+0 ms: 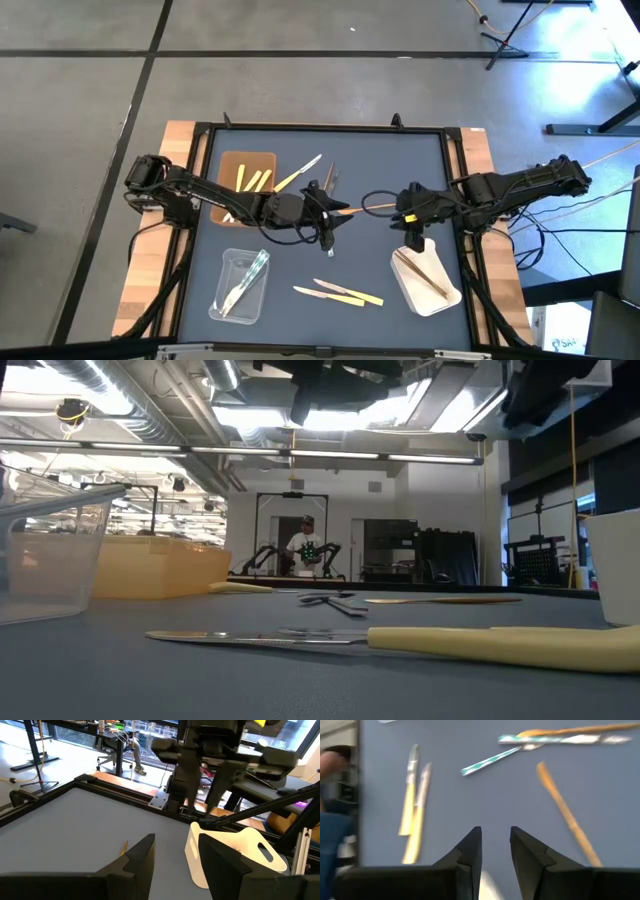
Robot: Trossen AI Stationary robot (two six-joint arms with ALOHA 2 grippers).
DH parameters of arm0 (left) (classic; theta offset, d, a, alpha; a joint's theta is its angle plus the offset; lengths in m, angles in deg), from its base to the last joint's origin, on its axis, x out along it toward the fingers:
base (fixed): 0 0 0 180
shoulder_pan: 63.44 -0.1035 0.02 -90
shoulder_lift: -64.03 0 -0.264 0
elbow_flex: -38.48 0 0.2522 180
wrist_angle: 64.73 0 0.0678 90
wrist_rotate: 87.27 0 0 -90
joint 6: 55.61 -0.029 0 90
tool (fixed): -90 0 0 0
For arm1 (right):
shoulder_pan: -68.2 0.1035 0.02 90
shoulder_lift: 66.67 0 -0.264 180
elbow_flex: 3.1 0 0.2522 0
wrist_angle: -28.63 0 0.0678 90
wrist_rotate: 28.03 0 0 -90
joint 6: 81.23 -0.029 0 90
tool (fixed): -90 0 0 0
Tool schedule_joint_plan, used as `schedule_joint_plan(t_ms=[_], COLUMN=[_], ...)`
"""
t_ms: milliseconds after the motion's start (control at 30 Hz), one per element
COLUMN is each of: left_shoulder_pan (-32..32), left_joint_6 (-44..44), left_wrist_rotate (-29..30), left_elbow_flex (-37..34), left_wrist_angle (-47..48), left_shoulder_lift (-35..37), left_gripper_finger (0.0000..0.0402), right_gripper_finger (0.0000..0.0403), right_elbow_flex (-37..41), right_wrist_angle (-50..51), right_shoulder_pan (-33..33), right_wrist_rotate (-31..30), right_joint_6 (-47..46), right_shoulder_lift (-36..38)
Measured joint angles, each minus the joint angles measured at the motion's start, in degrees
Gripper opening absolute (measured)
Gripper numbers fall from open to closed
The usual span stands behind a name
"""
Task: Sort silverware by color (type)
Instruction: Put the gold knife into the white bin
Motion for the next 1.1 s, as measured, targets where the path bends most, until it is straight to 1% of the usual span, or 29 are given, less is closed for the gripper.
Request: schedule_joint_plan(t_ms=[200, 300, 433, 533, 667, 800, 1000, 1100], left_shoulder_pan=[0.0, 0.0, 0.0, 0.0, 0.0, 0.0, 0.0, 0.0], left_joint_6=[0.0, 0.0, 0.0, 0.0, 0.0, 0.0, 0.0, 0.0], left_wrist_rotate=[0.0, 0.0, 0.0, 0.0, 0.0, 0.0, 0.0, 0.0], left_elbow_flex=[0.0, 0.0, 0.0, 0.0, 0.0, 0.0, 0.0, 0.0], left_wrist_angle=[0.0, 0.0, 0.0, 0.0, 0.0, 0.1, 1.2, 1.4], left_shoulder_lift=[0.0, 0.0, 0.0, 0.0, 0.0, 0.0, 0.0, 0.0], left_gripper_finger=[0.0146, 0.0146, 0.0146, 0.0146, 0.0146, 0.0146, 0.0146, 0.0146], right_gripper_finger=[0.0088, 0.0088, 0.0088, 0.0088, 0.0088, 0.0088, 0.0088, 0.0088], right_elbow_flex=[0.0, 0.0, 0.0, 0.0, 0.1, 0.9, 2.1, 2.2], right_wrist_angle=[0.0, 0.0, 0.0, 0.0, 0.2, 0.3, 0.3, 0.3], right_shoulder_pan=[0.0, 0.0, -1.3, -4.0, -8.8, -13.3, -17.5, -18.9], right_wrist_rotate=[-8.4, -9.5, -9.4, -9.3, -5.8, -2.3, -2.0, -1.8], right_joint_6=[4.9, 7.2, 10.5, 12.0, 16.2, 21.3, 28.8, 30.5], right_shoulder_lift=[0.0, 0.0, 0.0, 0.0, -1.2, -3.8, -9.2, -12.4])
